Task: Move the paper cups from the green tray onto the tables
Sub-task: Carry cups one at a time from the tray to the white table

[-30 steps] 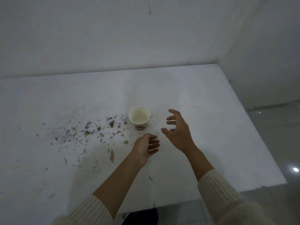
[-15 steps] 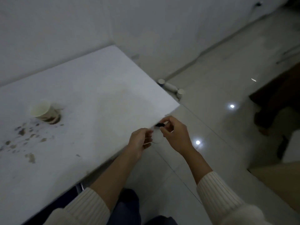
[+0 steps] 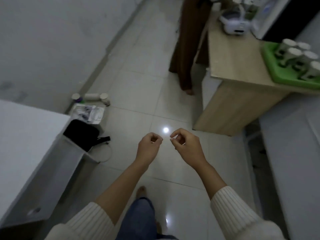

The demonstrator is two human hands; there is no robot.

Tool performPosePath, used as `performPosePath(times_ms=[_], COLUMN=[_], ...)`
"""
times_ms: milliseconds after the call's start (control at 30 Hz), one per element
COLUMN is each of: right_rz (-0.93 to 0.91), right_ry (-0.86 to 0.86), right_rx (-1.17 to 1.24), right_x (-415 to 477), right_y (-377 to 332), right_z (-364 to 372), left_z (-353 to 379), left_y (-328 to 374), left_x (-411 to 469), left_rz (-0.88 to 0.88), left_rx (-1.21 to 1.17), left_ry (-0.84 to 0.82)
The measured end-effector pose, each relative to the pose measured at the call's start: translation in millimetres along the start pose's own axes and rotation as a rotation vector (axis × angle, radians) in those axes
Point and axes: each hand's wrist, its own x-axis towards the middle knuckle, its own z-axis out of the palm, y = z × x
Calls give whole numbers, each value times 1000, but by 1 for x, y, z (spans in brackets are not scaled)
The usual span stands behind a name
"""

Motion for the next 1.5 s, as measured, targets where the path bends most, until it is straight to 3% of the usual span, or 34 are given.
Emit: performPosePath(times_ms=[267,533,767,1300,1500], right_rz=[177,355,405,513,573], right_ry=[293,492,648,827,930], right_rx=[11,93,146,199,236], right_x=[24,90,143,278,313], right_y=[82,134,175,291,320], right_z=[-119,-223,-304,-496,-538], left_z=[146,265,360,619,692], left_y=[65,141,207,334,368], left_x=[49,121,179,311,351], left_rz=[268,337,447,711,780], left_rx=[284,368,414,486,529], left_ry=[-294,-477,-598,-607,-695])
